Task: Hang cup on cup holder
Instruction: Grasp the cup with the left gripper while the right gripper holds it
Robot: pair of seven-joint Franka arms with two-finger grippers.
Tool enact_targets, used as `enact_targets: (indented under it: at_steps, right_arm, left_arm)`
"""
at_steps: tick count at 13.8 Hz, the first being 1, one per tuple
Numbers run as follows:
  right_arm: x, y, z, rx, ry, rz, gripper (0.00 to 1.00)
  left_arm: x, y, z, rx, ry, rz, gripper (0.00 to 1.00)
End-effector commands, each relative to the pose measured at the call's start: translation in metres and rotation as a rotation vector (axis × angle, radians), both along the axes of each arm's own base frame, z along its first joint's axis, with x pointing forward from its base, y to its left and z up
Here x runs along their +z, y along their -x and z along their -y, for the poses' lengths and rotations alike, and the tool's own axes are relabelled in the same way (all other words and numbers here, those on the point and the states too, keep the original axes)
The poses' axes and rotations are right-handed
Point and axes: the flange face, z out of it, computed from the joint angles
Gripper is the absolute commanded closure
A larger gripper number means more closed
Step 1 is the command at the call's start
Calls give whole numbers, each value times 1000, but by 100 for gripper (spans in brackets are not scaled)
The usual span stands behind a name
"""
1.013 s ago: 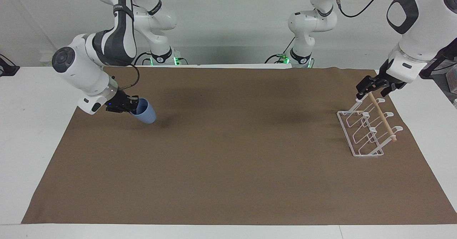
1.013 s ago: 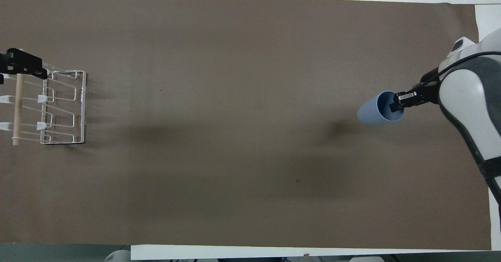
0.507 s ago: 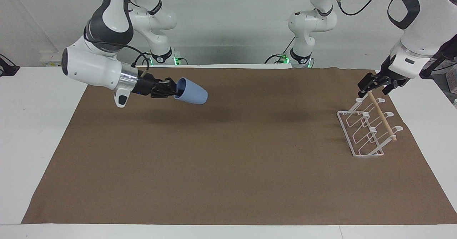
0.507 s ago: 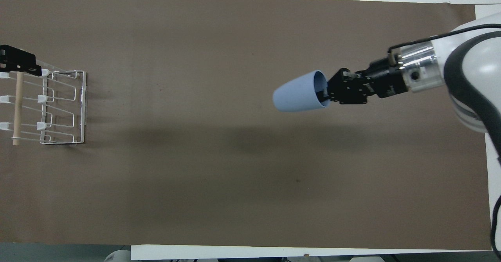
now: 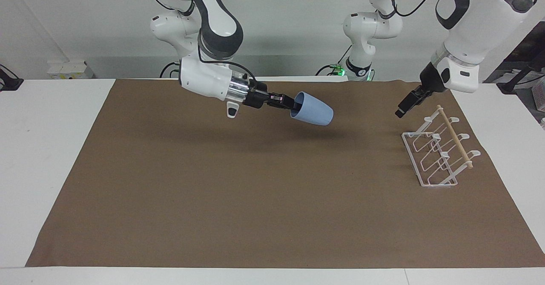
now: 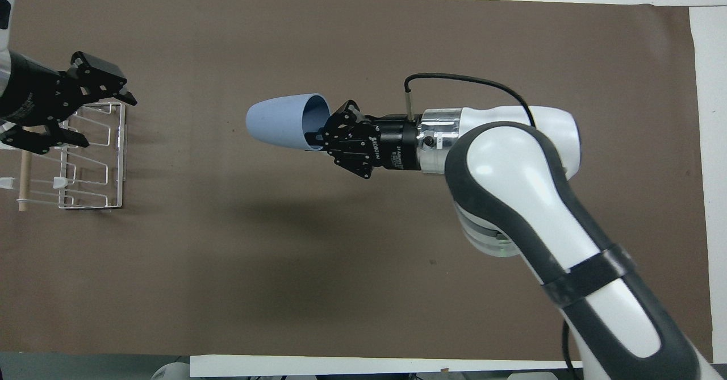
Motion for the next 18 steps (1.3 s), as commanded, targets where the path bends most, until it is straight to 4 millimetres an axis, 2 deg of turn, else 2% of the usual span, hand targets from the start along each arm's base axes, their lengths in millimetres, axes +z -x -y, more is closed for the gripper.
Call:
enact_targets:
  at_steps: [1, 3, 5, 6, 8, 9, 16, 18]
  right_arm:
    - [-5, 5, -10, -55, -13, -34, 100]
    - [-6, 6, -10, -65, -17, -55, 100]
    - [-11, 7, -11, -65, -14, -74, 100]
    - [-16, 12, -20, -53, -8, -79, 100]
    - [-17, 14, -24, -46, -7, -82, 100]
    - [-17, 14, -24, -46, -7, -82, 100]
    - [-15, 12, -22, -50, -10, -78, 100]
    - [-14, 11, -22, -51, -12, -78, 100]
  left_arm:
    - [0, 25, 33, 248, 73, -94, 0]
    - [-3, 33, 70, 394, 148, -109, 0]
    - [-7, 31, 96, 497, 237, -126, 0]
    - [-11, 34, 110, 542, 267, -137, 0]
    - [-16, 39, 133, 582, 297, -139, 0]
    - [-26, 40, 142, 586, 294, -150, 0]
    - [-60, 36, 141, 602, 258, -180, 0]
    - [-73, 28, 144, 617, 259, -171, 0]
